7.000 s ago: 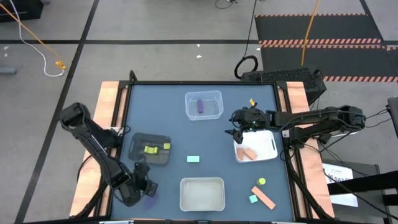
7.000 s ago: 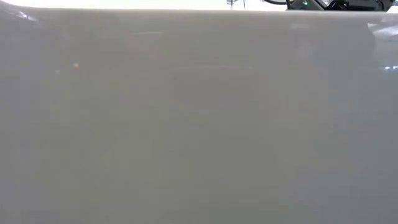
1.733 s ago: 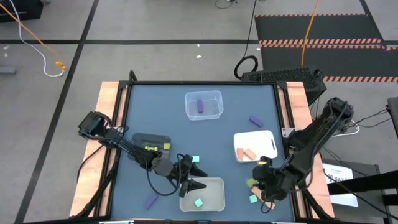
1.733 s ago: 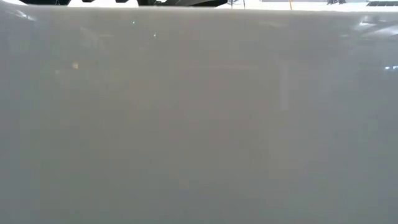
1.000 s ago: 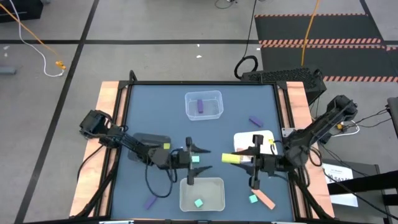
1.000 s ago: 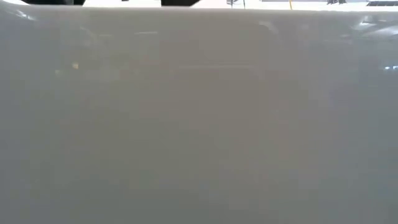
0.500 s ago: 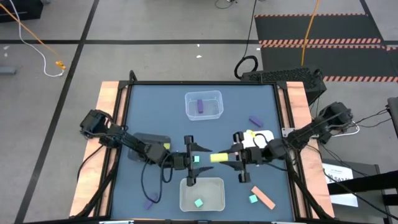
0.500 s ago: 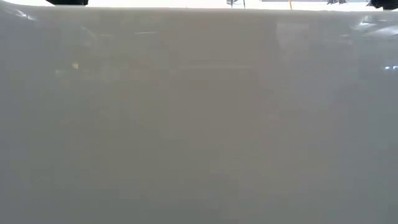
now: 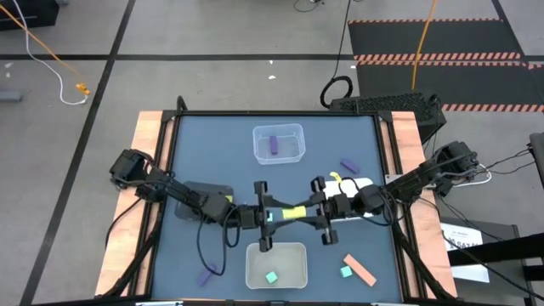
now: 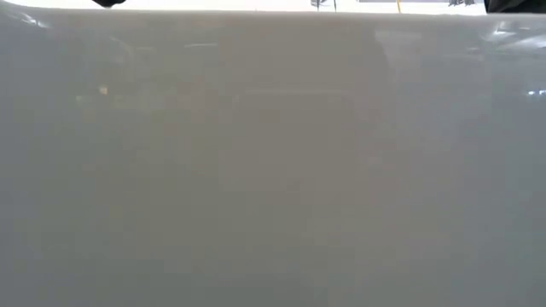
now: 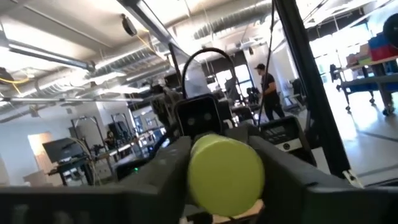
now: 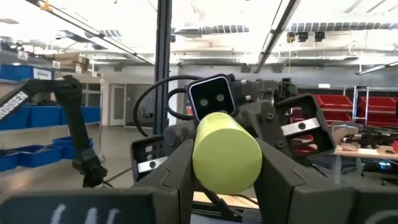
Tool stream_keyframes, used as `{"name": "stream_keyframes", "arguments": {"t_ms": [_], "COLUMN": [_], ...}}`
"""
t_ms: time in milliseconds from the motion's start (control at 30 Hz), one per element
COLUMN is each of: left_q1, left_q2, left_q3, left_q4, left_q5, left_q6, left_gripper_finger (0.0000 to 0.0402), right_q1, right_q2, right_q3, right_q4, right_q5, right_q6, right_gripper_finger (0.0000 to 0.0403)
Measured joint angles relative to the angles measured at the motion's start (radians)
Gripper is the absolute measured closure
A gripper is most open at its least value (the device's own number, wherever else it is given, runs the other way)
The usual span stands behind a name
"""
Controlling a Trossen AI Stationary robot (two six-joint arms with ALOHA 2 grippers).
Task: Sort & place blocks by color
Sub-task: Put the green block into the black bin
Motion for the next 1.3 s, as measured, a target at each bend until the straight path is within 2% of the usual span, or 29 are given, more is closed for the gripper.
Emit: {"name": "stream_keyframes", "arguments": {"t_ms": [33,67,267,333,433,533,633,733,867,967,1100,1200,1300], "left_q1": [0.004,0.006,0.008,0.003,0.002,0.004,0.003,0.003,0.002,-0.006,-0.028,-0.052,-0.081], "left_q2": [0.000,0.000,-0.001,0.000,0.002,0.002,0.001,-0.016,-0.066,-0.134,-0.252,-0.343,-0.417], "left_q3": [0.003,0.006,0.004,0.004,0.004,0.004,0.004,0.004,0.004,0.004,0.004,0.004,0.004], "left_q4": [-0.006,-0.006,-0.005,-0.004,-0.003,0.003,0.008,0.011,-0.052,-0.232,-0.678,-1.010,-1.314], "left_q5": [0.000,0.000,-0.002,-0.002,0.001,0.000,0.000,0.000,-0.047,-0.222,-0.446,-0.488,-0.489], "left_q6": [-0.002,-0.002,-0.012,-0.007,-0.001,-0.002,0.000,0.014,0.000,-0.137,-0.407,-0.685,-0.972], "left_gripper_finger": [0.0267,0.0274,0.0273,0.0273,0.0273,0.0273,0.0273,0.0273,0.0273,0.0273,0.0273,0.0273,0.0273], "right_q1": [0.000,0.000,-0.001,-0.001,-0.001,-0.001,0.000,-0.001,-0.001,0.010,0.031,0.056,0.078], "right_q2": [0.000,0.000,-0.002,-0.003,-0.019,-0.072,-0.141,-0.212,-0.281,-0.311,-0.327,-0.328,-0.320], "right_q3": [0.000,0.000,0.000,0.001,0.001,0.001,0.001,0.001,0.001,0.000,-0.001,0.000,0.000], "right_q4": [0.005,0.010,-0.016,-0.038,-0.125,-0.251,-0.439,-0.657,-0.948,-1.152,-1.312,-1.316,-1.298], "right_q5": [-0.001,0.001,0.005,0.001,0.001,0.002,0.036,0.083,0.081,0.072,-0.045,-0.133,-0.100], "right_q6": [-0.001,-0.002,0.050,0.085,0.114,0.124,0.149,0.214,0.380,0.526,0.715,0.769,0.769], "right_gripper_finger": [0.0297,0.0297,0.0292,0.0258,0.0185,0.0119,0.0075,0.0056,0.0058,0.0069,0.0082,0.0088,0.0089]}}
